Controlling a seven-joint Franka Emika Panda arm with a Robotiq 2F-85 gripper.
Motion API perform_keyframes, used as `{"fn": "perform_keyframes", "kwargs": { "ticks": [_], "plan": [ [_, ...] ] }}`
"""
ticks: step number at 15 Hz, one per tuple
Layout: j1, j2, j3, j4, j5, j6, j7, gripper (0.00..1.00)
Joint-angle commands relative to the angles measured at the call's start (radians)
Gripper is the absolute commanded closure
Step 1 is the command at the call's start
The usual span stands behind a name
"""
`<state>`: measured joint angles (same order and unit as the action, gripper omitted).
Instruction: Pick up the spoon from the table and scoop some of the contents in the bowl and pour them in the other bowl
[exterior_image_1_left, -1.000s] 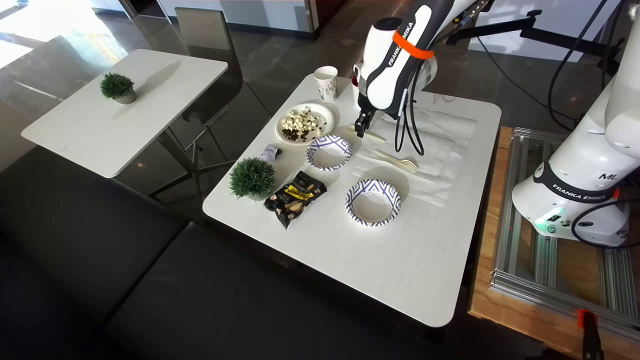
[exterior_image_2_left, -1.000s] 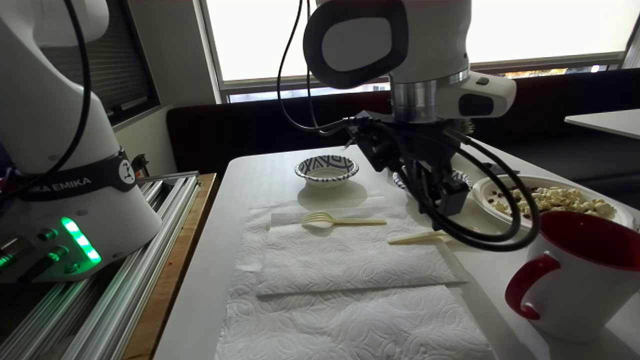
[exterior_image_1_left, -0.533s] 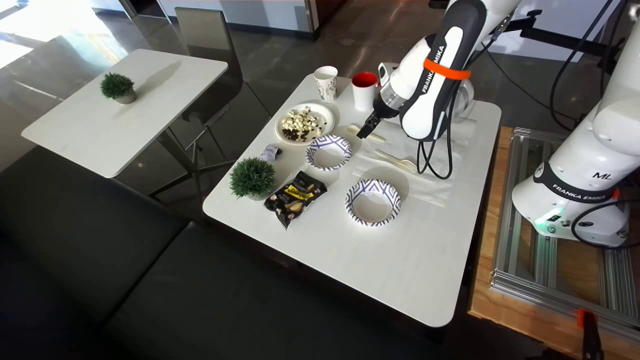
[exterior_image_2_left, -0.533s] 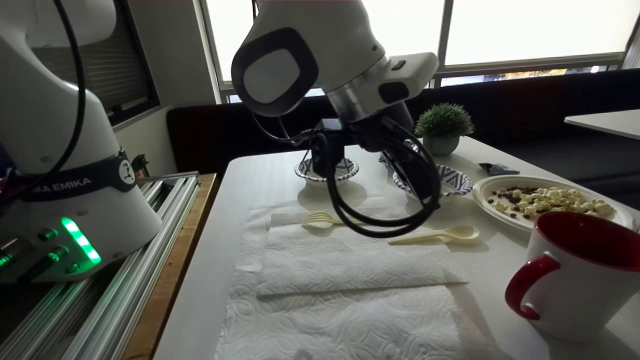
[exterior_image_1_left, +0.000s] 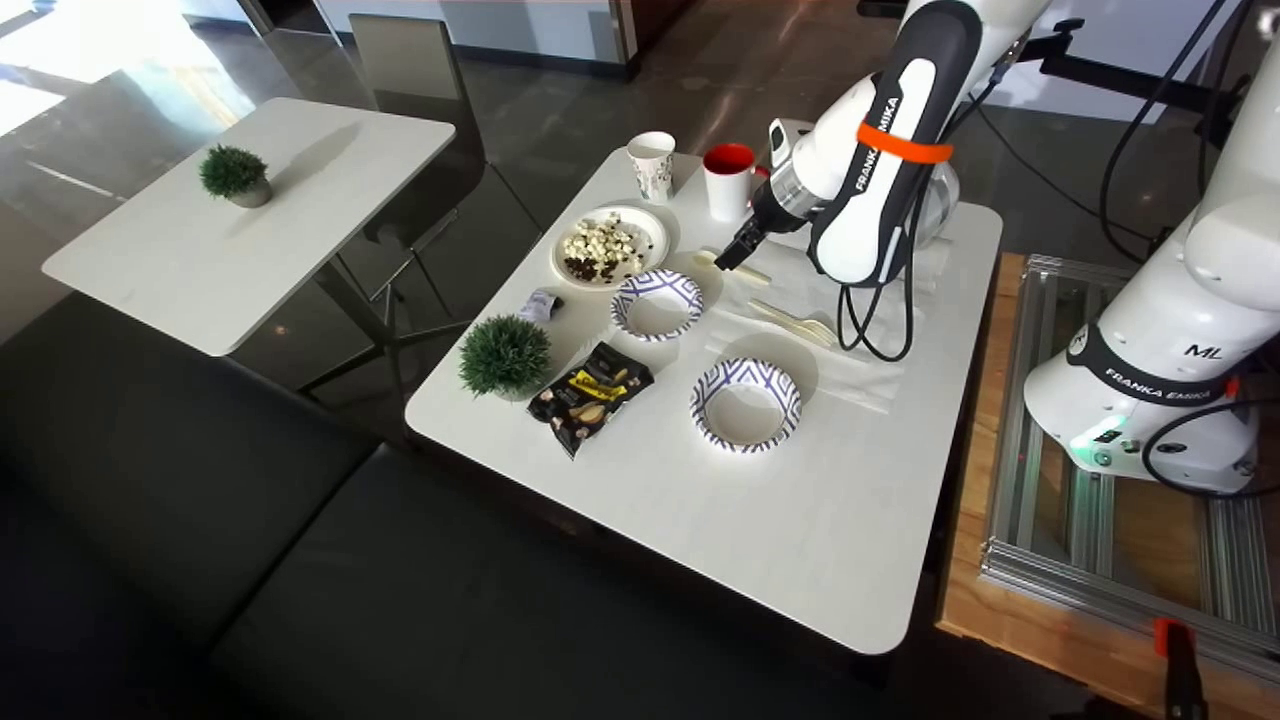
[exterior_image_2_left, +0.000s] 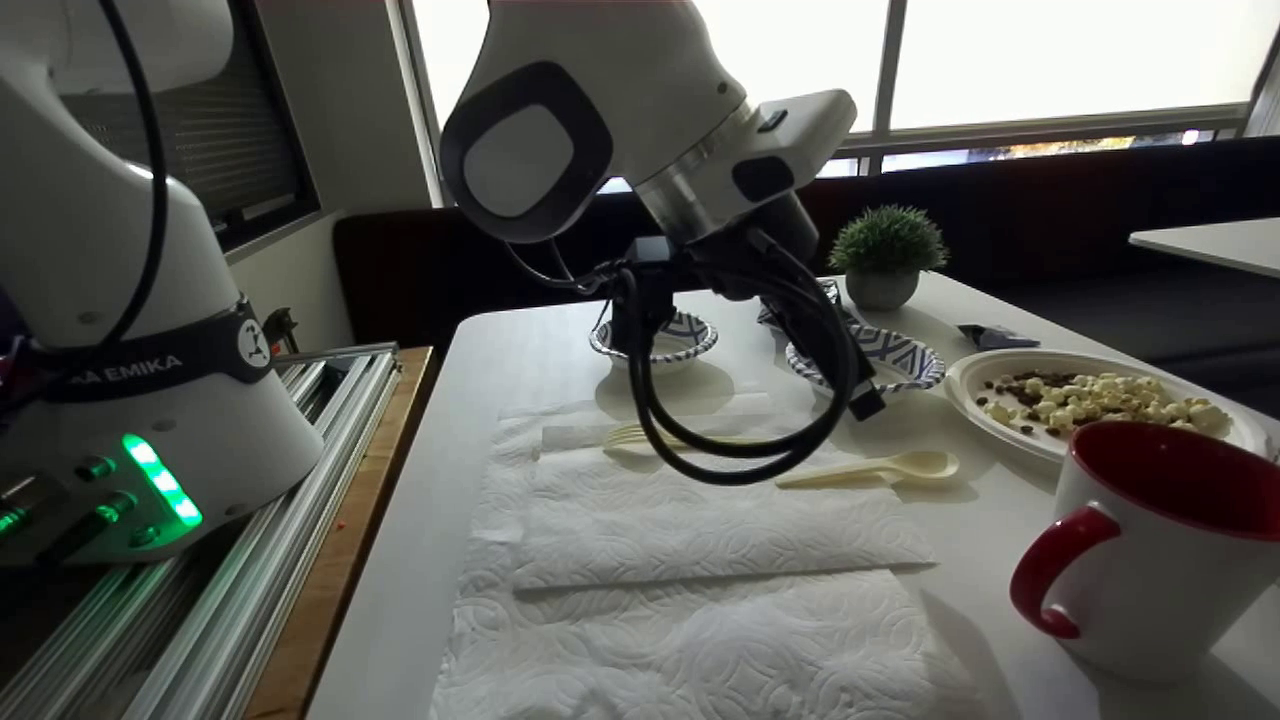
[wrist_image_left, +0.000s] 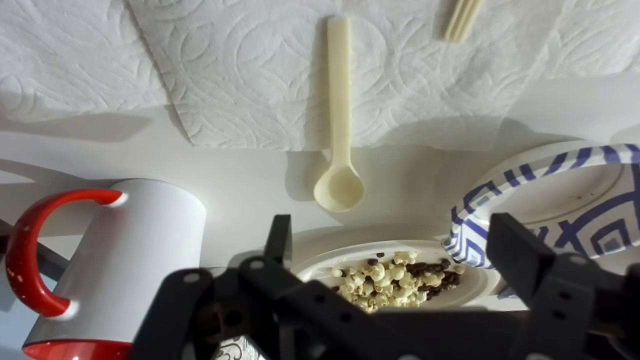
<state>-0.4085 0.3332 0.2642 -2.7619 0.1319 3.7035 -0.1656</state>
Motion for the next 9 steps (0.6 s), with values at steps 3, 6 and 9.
{"fn": "perform_keyframes", "kwargs": {
  "ticks": [3, 6, 9],
  "plan": [
    [0.152, 0.030, -0.211, 0.034, -0.138, -0.006, 0.110, 0.00],
    [0.179, 0.060, -0.250, 0.052, -0.172, 0.002, 0.129, 0.00],
    [0.187, 0.088, -0.264, 0.075, -0.187, 0.001, 0.144, 0.00]
  ]
}}
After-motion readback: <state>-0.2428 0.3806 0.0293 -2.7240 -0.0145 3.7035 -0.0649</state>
